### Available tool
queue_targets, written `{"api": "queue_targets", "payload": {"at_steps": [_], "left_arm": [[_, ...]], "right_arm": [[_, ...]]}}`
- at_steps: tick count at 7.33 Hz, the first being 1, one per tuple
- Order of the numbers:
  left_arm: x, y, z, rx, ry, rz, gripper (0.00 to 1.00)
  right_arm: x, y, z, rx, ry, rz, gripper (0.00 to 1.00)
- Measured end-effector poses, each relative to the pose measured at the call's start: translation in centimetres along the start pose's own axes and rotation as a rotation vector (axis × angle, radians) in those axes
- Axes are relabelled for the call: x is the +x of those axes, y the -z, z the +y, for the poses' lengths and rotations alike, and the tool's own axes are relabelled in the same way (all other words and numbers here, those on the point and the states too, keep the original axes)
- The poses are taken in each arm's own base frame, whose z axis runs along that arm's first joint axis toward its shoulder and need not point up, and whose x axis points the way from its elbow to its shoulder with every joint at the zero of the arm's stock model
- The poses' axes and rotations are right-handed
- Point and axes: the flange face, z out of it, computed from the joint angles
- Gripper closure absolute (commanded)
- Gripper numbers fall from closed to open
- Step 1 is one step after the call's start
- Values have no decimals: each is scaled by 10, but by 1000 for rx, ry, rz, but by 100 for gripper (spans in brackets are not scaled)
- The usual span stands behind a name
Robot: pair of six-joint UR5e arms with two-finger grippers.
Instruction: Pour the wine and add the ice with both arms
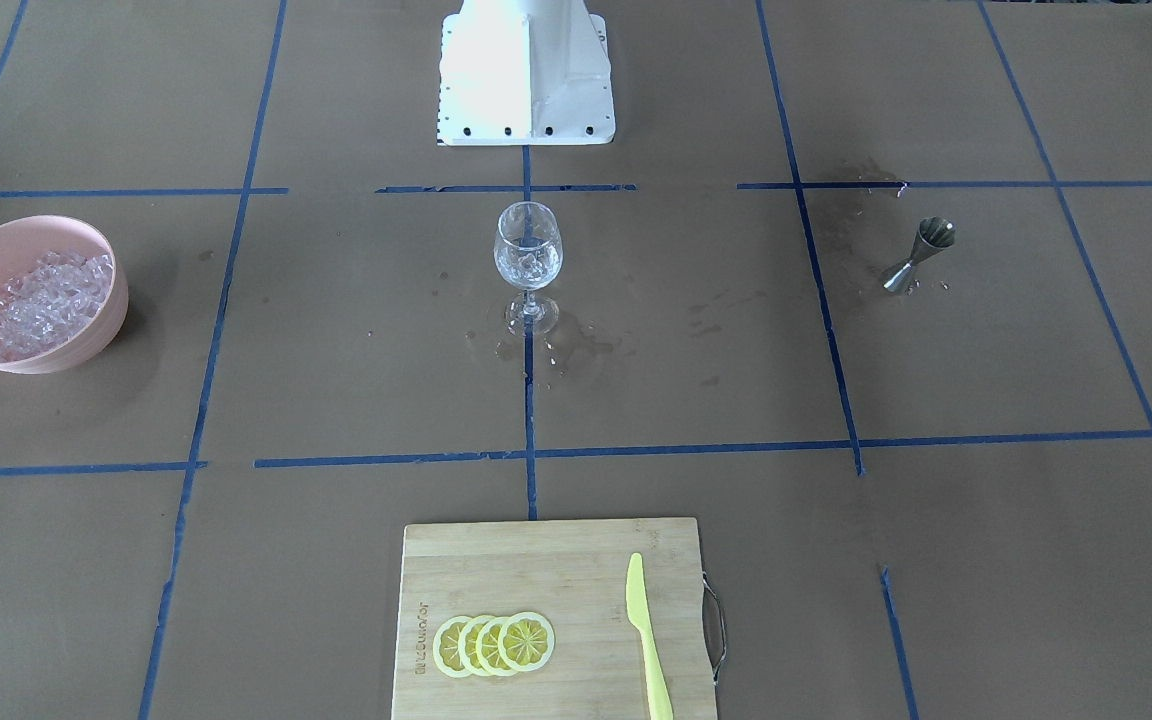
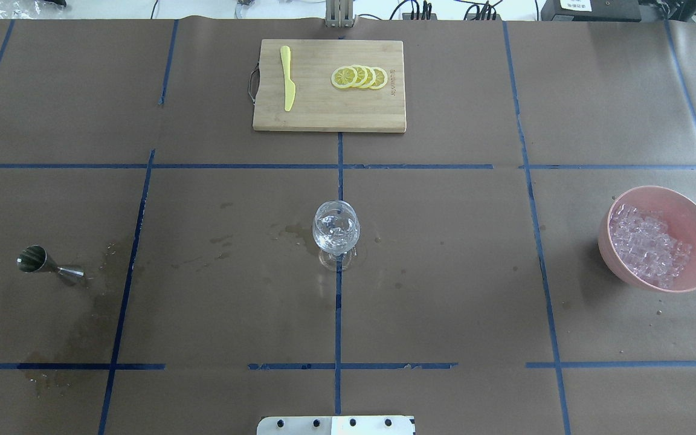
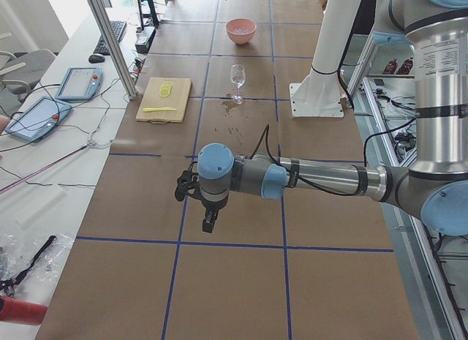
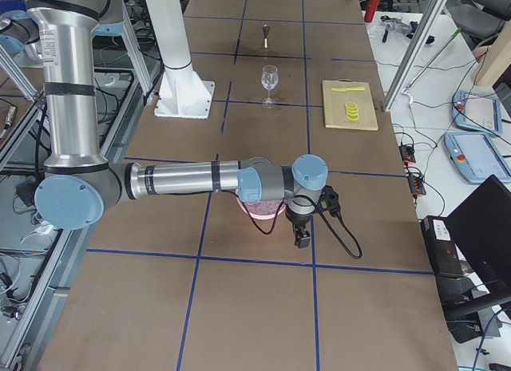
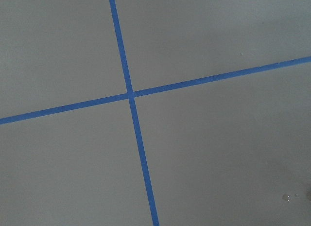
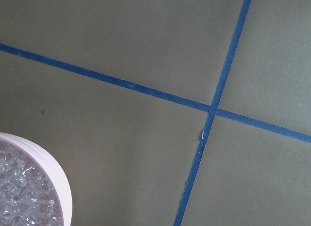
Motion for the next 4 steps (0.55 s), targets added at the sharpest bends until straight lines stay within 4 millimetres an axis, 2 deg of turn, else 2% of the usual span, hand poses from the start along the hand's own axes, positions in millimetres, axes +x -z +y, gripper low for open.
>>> {"api": "queue_targets", "payload": {"at_steps": [4], "left_arm": [[-4, -6, 2, -13, 9, 3, 0]], "right_arm": [[1, 5, -4, -9, 26, -3, 0]]}}
